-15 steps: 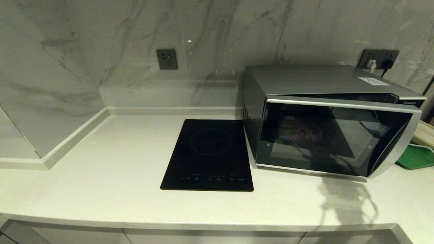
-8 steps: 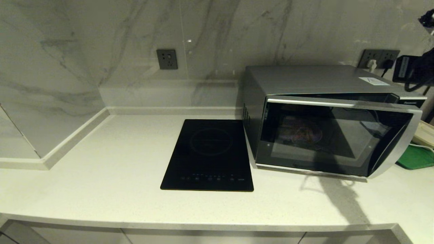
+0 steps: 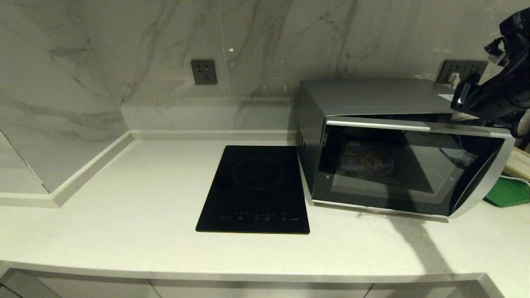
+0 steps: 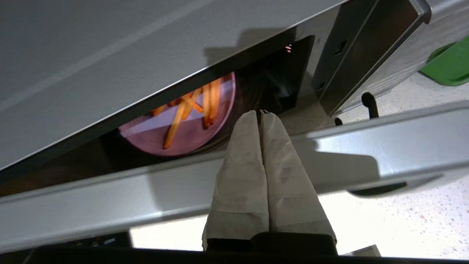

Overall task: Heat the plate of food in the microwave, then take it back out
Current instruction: Open the microwave oven

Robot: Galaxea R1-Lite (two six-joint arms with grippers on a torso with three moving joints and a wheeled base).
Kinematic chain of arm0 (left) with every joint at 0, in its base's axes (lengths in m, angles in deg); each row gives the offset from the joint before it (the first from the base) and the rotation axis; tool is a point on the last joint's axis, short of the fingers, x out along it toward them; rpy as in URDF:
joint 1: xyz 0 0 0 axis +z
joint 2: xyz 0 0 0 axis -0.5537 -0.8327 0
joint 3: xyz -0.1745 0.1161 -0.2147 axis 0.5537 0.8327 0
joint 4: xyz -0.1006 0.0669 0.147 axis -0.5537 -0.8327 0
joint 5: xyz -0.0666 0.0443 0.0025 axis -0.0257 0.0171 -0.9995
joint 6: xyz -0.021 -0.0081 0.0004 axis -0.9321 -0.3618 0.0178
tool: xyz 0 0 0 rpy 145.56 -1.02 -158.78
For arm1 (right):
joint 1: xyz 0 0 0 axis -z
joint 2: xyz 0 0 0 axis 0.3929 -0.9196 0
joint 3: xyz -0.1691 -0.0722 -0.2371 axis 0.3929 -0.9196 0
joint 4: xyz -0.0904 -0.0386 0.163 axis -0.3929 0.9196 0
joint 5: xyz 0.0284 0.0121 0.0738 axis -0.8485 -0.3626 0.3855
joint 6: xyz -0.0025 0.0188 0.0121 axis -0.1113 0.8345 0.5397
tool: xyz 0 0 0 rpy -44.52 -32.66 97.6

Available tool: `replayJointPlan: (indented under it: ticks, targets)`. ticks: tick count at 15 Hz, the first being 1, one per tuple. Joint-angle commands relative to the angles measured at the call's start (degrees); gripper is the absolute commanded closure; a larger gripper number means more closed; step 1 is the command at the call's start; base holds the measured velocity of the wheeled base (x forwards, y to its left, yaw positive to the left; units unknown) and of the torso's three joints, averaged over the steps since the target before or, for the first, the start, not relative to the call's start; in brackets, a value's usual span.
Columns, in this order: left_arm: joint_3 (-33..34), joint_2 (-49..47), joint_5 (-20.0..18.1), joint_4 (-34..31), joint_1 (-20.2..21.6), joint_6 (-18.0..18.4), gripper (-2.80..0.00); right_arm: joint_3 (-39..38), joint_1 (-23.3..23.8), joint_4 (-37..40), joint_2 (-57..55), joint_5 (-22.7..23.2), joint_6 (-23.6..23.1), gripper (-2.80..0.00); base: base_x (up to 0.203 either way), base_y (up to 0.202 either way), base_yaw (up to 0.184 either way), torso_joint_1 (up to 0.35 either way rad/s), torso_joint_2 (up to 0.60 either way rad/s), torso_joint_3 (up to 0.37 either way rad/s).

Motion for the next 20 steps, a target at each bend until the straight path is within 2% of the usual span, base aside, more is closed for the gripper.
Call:
replayJointPlan:
  ticks: [1,9,20]
  targets:
    - [0.0,0.0,0.0,0.0,0.0,0.0,0.0,0.0,0.9,-0.4,-1.4,-0.1,0.1,0.0,0.0,0.0,0.0,0.0,0.0,0.0]
    - [0.0,0.0,0.0,0.0,0.0,0.0,0.0,0.0,2.6,-0.9,-1.9,0.2,0.1,0.0,0.0,0.0,0.0,0.0,0.0,0.0]
    - [0.0,0.0,0.0,0.0,0.0,0.0,0.0,-1.1,2.6,11.8,6.1,4.5,0.6,0.0,0.0,0.0,0.0,0.0,0.0,0.0]
